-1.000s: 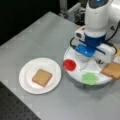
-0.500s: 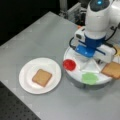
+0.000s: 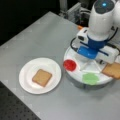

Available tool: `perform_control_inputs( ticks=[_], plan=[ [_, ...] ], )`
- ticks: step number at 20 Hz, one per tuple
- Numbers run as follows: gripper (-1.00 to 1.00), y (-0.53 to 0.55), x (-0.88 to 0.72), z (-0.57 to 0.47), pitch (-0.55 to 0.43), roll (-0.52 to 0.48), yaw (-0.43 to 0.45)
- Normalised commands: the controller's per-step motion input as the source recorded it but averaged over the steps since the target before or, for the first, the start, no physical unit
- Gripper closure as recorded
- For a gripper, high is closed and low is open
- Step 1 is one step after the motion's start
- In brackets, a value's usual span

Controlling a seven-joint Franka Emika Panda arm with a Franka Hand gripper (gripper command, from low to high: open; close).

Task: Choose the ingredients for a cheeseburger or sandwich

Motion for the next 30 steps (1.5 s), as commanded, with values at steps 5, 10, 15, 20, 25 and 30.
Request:
perform_control_inputs(
  ticks=[5, 10, 15, 20, 25, 30],
  plan=[
    [-1.0, 0.01, -0.04, -0.23, 0.103, 0.168, 0.649],
    [-1.0, -0.07, 0.02, -0.31, 0.177, 0.191, 0.367],
    [-1.0, -0.12, 0.06, -0.4, 0.162, 0.147, 0.187],
    [-1.0, -0.12, 0.11, -0.39, 0.199, 0.097, 0.264],
    [-1.0, -0.14, 0.26, -0.39, 0.225, 0.096, 0.452],
    [-1.0, -0.1, 0.38, -0.41, 0.232, 0.098, 0.432]
  ],
)
